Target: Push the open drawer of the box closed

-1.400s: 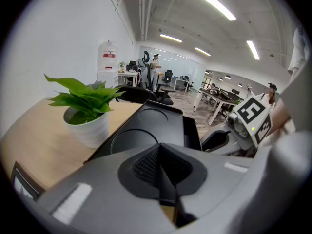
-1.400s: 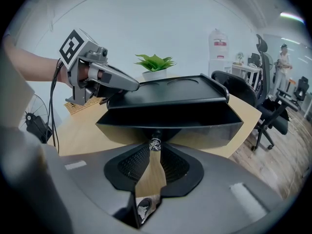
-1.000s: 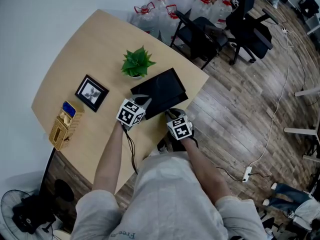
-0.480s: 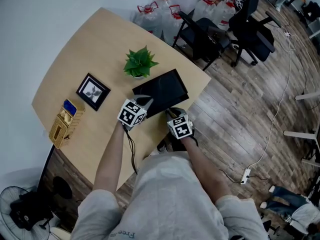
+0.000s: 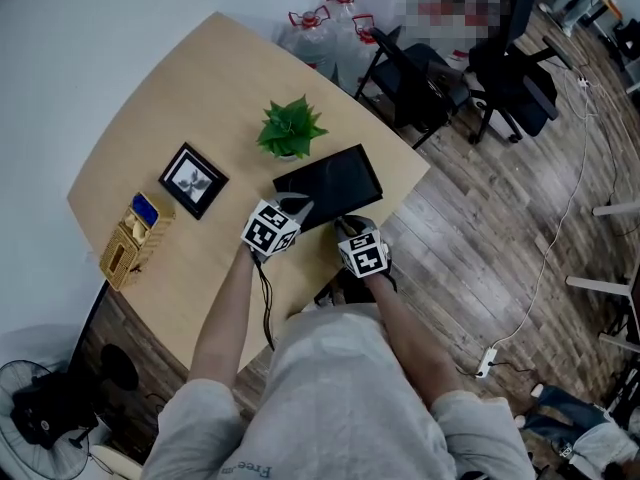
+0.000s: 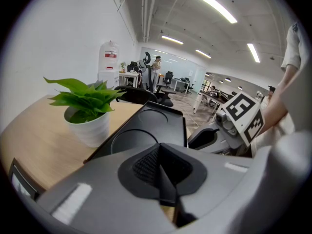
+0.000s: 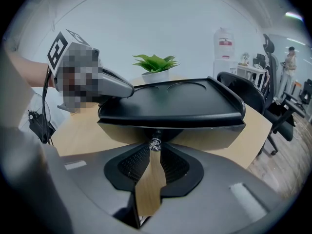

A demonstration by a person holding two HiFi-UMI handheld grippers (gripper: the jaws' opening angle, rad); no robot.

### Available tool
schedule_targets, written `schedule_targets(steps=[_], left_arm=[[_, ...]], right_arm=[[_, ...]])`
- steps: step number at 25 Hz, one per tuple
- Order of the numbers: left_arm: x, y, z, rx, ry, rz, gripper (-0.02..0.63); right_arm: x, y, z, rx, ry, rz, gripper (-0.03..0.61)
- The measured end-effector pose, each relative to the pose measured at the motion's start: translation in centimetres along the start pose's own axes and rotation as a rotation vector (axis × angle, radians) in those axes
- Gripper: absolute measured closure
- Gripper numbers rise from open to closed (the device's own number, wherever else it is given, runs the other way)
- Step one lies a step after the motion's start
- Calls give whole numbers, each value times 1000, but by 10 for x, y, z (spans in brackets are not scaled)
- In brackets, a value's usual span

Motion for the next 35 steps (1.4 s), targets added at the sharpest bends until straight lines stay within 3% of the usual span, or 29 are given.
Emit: schedule_targets(steps=[35], left_arm=[[4,0,1,-5,-23,30,561]], right_arm=[[2,-4,-4,27,-20,-14,506]])
Point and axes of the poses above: the fingertips, and each gripper's own axes: z backward along the fingers, x to its left, y out of its underside, the point moved 3 cm from there along z, backward along the fingers, and after that the axes turned 12 degrees about y, right-handed, at the moved point
